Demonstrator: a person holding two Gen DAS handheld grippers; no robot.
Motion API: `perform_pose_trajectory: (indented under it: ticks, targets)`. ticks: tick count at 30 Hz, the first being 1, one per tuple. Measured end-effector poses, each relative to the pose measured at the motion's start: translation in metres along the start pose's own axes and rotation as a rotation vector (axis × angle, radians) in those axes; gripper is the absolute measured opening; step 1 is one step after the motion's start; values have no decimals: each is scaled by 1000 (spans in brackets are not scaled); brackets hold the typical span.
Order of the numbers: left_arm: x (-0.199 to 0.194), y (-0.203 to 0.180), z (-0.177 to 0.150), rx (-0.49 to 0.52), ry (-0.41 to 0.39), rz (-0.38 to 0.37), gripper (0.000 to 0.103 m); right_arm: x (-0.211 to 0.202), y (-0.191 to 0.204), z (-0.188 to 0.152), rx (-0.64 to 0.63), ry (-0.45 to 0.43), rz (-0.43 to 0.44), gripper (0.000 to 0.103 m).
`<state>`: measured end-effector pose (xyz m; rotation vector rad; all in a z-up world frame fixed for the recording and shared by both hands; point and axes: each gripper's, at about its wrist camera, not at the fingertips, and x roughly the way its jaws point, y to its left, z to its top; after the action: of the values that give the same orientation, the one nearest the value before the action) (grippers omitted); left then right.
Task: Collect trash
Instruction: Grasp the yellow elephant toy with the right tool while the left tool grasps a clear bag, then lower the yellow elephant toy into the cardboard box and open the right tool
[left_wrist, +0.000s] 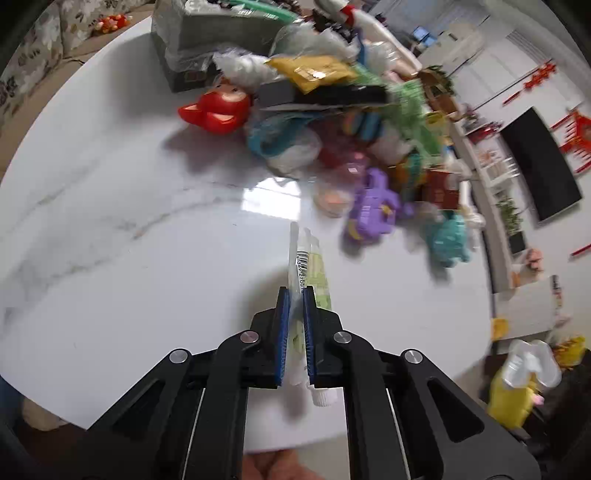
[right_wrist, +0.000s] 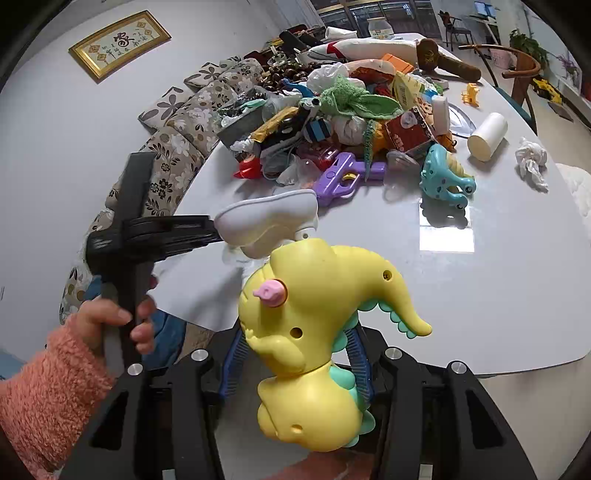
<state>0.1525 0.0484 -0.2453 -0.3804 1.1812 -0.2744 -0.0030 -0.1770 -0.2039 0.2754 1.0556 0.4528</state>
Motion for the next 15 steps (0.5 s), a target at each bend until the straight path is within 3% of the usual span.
perform_pose_trajectory:
  ticks: [8,12,15]
  targets:
    - [-32,-29,-39,81,13,-115,7,-12,-5,-18,-1,15,-16,48]
    - [-46,-51,-94,201,97,-172,7,-21,-13,-54,6,73,-32,48]
    - [-39,-54,-139,226,171,-195,7,-15,-29,-93,46,155,-59,48]
